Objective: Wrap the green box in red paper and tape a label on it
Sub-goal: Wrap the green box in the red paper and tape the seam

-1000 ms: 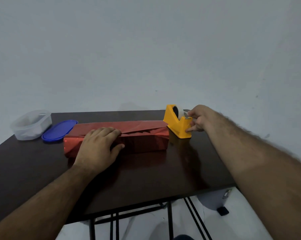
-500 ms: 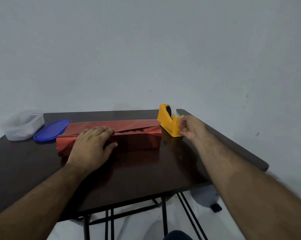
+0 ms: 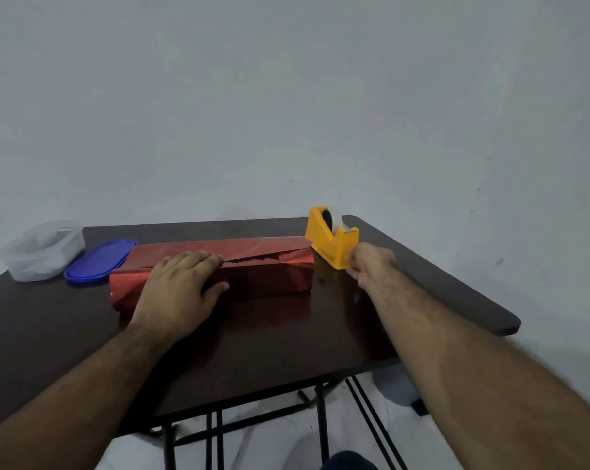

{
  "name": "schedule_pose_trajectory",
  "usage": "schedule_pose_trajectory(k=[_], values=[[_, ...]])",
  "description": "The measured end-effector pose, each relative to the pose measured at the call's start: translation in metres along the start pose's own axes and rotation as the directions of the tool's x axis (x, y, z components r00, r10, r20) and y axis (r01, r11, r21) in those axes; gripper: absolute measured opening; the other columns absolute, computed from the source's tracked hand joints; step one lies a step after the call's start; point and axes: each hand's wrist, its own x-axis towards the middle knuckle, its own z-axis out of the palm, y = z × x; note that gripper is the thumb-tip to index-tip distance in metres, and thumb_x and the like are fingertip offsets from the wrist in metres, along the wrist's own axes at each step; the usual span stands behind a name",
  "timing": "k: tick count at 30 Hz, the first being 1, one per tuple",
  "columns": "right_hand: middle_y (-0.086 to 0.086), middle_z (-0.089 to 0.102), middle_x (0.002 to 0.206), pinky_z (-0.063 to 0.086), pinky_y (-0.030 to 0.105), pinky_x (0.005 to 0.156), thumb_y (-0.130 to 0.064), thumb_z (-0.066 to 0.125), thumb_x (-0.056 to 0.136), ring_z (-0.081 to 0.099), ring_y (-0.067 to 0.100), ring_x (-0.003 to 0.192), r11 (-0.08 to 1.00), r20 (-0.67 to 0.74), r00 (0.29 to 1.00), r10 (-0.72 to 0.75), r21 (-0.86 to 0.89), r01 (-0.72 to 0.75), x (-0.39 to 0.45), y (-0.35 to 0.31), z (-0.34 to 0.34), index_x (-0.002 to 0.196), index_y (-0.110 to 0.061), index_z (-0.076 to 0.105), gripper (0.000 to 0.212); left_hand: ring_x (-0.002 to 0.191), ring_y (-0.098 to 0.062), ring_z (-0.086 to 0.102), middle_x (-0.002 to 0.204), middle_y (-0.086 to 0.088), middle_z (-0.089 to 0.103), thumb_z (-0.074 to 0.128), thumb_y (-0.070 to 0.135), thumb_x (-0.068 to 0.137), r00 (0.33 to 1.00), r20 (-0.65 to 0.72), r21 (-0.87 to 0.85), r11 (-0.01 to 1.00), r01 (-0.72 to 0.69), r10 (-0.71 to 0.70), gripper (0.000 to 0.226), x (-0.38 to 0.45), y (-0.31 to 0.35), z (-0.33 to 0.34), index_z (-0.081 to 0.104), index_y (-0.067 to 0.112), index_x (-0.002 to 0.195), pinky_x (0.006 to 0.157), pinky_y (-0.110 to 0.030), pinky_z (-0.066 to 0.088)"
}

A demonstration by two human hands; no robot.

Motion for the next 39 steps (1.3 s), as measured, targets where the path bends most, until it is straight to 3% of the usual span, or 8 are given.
schedule_pose_trajectory(k=[4,6,9,17,21,24,30,39], values=[[0.002,0.063,0.096,0.052,0.037,0.079,-0.008,0.074,0.088,0.058,0.021,0.088,0.985,-0.092,0.982,-0.163,0.042,0.168,-0.027,-0.004,0.017,0.103,-0.008,0.064,0.018,0.126,-0.028,0.062,0.134,-0.003,0.07,0.073,0.044,0.094,1.0,-0.013,0.002,1.0,-0.009,0.009,0.05,0.001,-0.003,0.006,0.068,0.017,0.136,0.11,-0.051,0.044],[0.001,0.065,0.106,0.047,0.03,0.071,-0.01,0.074,0.089,0.06,0.016,0.082,0.974,-0.014,0.976,-0.217,0.054,0.218,-0.039,-0.003,0.028,0.109,-0.007,0.069,0.021,0.127,-0.027,0.062,0.135,-0.002,0.069,0.073,0.045,0.094,1.0,-0.017,-0.007,1.0,-0.011,0.011,0.05,0.001,-0.003,0.008,0.068,0.018,0.137,0.111,-0.05,0.043],[0.0,0.062,0.079,0.043,0.025,0.055,-0.01,0.069,0.093,0.053,0.011,0.063,0.971,0.183,0.954,-0.237,0.085,0.225,-0.064,-0.005,0.052,0.089,-0.01,0.068,0.005,0.131,-0.025,0.059,0.136,0.0,0.069,0.072,0.046,0.094,1.0,-0.024,-0.023,1.0,-0.009,0.009,0.051,0.0,-0.001,0.007,0.068,0.02,0.137,0.114,-0.047,0.04],[-0.019,0.077,0.087,0.048,0.049,0.1,-0.035,0.071,0.074,0.07,0.011,0.1,0.806,0.348,0.783,-0.516,-0.112,0.581,-0.114,-0.011,0.098,0.078,-0.032,0.079,0.009,0.139,-0.018,0.052,0.147,0.005,0.062,0.065,0.045,0.099,0.999,0.02,-0.106,0.994,0.041,-0.039,0.065,-0.003,-0.004,-0.003,0.045,0.025,0.157,0.123,-0.038,0.028],[-0.001,0.079,0.085,0.056,0.025,0.07,0.001,0.073,0.08,0.07,0.013,0.081,0.879,0.43,0.795,-0.428,-0.008,0.477,-0.128,-0.009,0.109,0.074,-0.014,0.077,0.017,0.135,-0.02,0.058,0.138,0.008,0.07,0.079,0.037,0.09,0.989,0.01,-0.274,0.95,0.148,-0.151,0.093,-0.004,-0.004,-0.005,0.023,0.022,0.162,0.12,-0.037,0.034],[-0.003,0.078,0.081,0.043,0.017,0.047,0.002,0.077,0.078,0.065,0.009,0.067,0.916,0.433,0.84,-0.327,-0.075,0.395,-0.137,-0.005,0.117,0.078,-0.011,0.08,0.013,0.131,-0.024,0.061,0.135,0.008,0.072,0.082,0.034,0.087,0.988,0.003,-0.302,0.941,0.151,-0.157,0.096,-0.005,-0.007,-0.004,0.022,0.019,0.162,0.117,-0.038,0.037],[-0.005,0.08,0.088,0.052,0.024,0.068,0.001,0.084,0.075,0.072,0.009,0.085,0.923,0.392,0.882,-0.263,-0.163,0.347,-0.136,-0.005,0.13,0.089,-0.009,0.082,0.017,0.131,-0.025,0.059,0.137,0.005,0.07,0.08,0.033,0.089,0.991,0.008,-0.303,0.944,0.132,-0.136,0.088,-0.006,-0.007,-0.004,0.027,0.021,0.158,0.117,-0.038,0.035],[0.013,0.072,0.117,0.041,0.029,0.054,-0.029,0.101,0.058,0.06,0.02,0.089,0.859,0.445,0.874,-0.195,-0.353,0.372,-0.133,-0.002,0.14,0.137,-0.012,0.042,0.1,0.127,-0.021,0.062,0.137,0.004,0.071,0.08,0.033,0.089,0.994,-0.032,-0.304,0.948,0.094,-0.108,0.073,-0.006,-0.01,-0.002,0.037,0.021,0.146,0.115,-0.033,0.035]])
